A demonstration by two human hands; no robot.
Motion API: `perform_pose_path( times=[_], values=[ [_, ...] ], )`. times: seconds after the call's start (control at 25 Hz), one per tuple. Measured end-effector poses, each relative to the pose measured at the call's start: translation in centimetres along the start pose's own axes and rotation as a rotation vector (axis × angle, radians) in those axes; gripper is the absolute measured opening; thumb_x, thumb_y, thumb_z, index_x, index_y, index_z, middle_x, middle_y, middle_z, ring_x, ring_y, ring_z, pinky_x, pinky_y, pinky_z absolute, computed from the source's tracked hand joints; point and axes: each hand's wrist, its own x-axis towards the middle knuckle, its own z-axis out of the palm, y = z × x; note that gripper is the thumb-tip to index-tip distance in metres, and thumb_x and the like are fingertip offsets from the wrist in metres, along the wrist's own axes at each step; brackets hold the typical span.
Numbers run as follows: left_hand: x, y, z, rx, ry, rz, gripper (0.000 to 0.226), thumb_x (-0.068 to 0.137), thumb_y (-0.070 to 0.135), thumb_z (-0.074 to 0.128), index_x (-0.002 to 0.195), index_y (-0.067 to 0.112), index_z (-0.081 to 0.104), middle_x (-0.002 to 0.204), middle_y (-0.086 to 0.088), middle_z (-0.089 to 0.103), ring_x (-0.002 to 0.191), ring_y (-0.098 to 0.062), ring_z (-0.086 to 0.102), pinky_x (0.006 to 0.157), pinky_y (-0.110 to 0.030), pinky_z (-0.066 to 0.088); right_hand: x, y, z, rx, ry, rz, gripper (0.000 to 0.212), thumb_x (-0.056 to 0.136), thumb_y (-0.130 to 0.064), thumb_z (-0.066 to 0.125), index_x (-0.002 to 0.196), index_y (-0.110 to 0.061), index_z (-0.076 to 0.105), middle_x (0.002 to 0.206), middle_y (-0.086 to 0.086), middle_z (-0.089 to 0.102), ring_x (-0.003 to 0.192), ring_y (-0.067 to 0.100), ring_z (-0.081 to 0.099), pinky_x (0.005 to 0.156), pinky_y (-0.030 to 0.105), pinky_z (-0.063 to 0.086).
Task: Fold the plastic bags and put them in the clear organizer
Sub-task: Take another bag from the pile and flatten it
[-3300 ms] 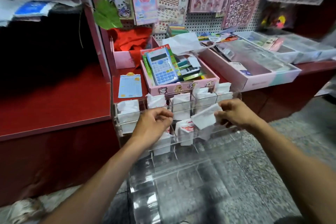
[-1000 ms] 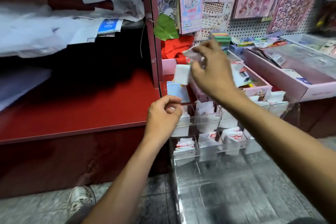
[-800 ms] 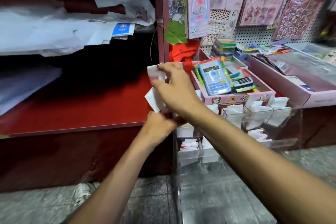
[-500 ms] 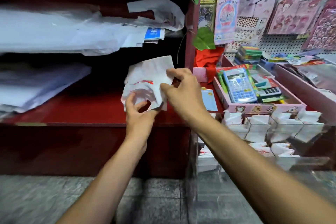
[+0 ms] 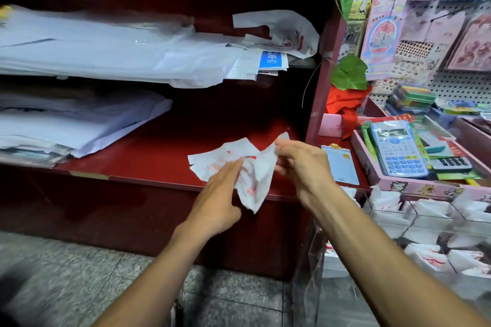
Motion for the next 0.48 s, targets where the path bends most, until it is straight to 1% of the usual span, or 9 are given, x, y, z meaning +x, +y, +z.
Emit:
perform_pose_path(
  times=[0.08,0.16,0.2,0.24,0.32,0.36,0.4,0.44,0.48],
  values=[
    [-0.2,-0.6,0.8,0.152,-0.081,-0.013,0.098,0.077,0.011,0.069,0.155,0.032,0.013,0.161,0.01,0.019,0.146,-0.013,0.024,0.111,-0.037,0.038,0.9,0.1,-0.9,0.059,0.077,0.07,0.014,0.083,0.007,0.059,0.085,-0.002,0.068,0.071,0.012,0.059,0.054,0.014,0.052,0.051,0.025,0.055],
    [0.0,-1.0,1.2,0.257,0.026,0.01,0.068,0.086,0.014,0.065,0.147,0.024,0.038,0.15,0.006,0.041,0.137,-0.019,0.038,0.103,-0.038,0.044,2.2,0.7,-2.2,0.075,0.215,0.096,0.016,0.083,0.007,0.055,0.087,-0.004,0.065,0.074,0.014,0.057,0.051,0.014,0.052,0.049,0.025,0.055],
    [0.2,-1.1,1.2,0.271,0.109,0.02,0.046,0.088,0.015,0.062,0.133,0.022,0.053,0.137,0.003,0.053,0.128,-0.022,0.047,0.094,-0.039,0.048,2.6,1.0,-2.7,0.062,0.266,0.105,0.019,0.083,0.007,0.052,0.092,-0.005,0.064,0.077,0.014,0.058,0.052,0.015,0.053,0.05,0.025,0.054],
    [0.4,-1.0,0.9,0.277,0.177,0.013,0.027,0.09,0.016,0.059,0.116,0.02,0.062,0.124,0.002,0.062,0.118,-0.025,0.054,0.085,-0.039,0.051,2.9,1.4,-3.3,0.003,0.299,0.09,0.024,0.083,0.005,0.052,0.1,-0.008,0.063,0.084,0.012,0.059,0.058,0.016,0.056,0.054,0.024,0.054],
    [0.6,-0.5,0.6,0.303,0.257,-0.016,0.013,0.092,0.021,0.057,0.099,0.018,0.067,0.107,0.0,0.068,0.104,-0.027,0.059,0.074,-0.038,0.048,2.7,1.9,-4.0,-0.367,0.312,-0.122,0.038,0.084,-0.005,0.057,0.119,-0.016,0.061,0.107,0.002,0.06,0.086,0.014,0.059,0.08,0.025,0.049],
    [0.6,-0.2,0.6,0.32,0.261,-0.015,0.013,0.093,0.023,0.056,0.098,0.019,0.067,0.104,0.001,0.068,0.101,-0.027,0.059,0.073,-0.037,0.047,2.4,2.4,-4.3,-0.592,0.245,-0.328,0.038,0.084,-0.013,0.059,0.122,-0.018,0.061,0.114,-0.003,0.059,0.1,0.013,0.055,0.091,0.026,0.044],
    [0.5,0.1,0.6,0.335,0.254,-0.002,0.013,0.093,0.025,0.057,0.098,0.019,0.067,0.104,0.002,0.068,0.101,-0.027,0.058,0.073,-0.036,0.046,2.0,2.7,-4.3,-0.783,0.132,-0.549,0.036,0.082,-0.019,0.06,0.118,-0.019,0.064,0.116,-0.005,0.06,0.105,0.013,0.052,0.095,0.029,0.041],
    [0.4,0.4,0.7,0.352,0.241,0.017,0.012,0.092,0.025,0.057,0.097,0.019,0.067,0.104,0.002,0.067,0.101,-0.026,0.056,0.075,-0.036,0.045,1.7,3.0,-4.2,-0.944,-0.018,-0.693,0.032,0.081,-0.025,0.06,0.112,-0.021,0.066,0.113,-0.006,0.064,0.106,0.014,0.053,0.094,0.032,0.041],
    [0.4,0.7,0.8,0.373,0.224,0.033,0.011,0.09,0.026,0.059,0.095,0.02,0.066,0.103,0.003,0.066,0.101,-0.025,0.055,0.078,-0.036,0.043,1.6,3.3,-4.1,-1.084,-0.179,-0.723,0.027,0.082,-0.03,0.06,0.106,-0.022,0.069,0.109,-0.005,0.067,0.103,0.016,0.054,0.092,0.033,0.042]
  ],
)
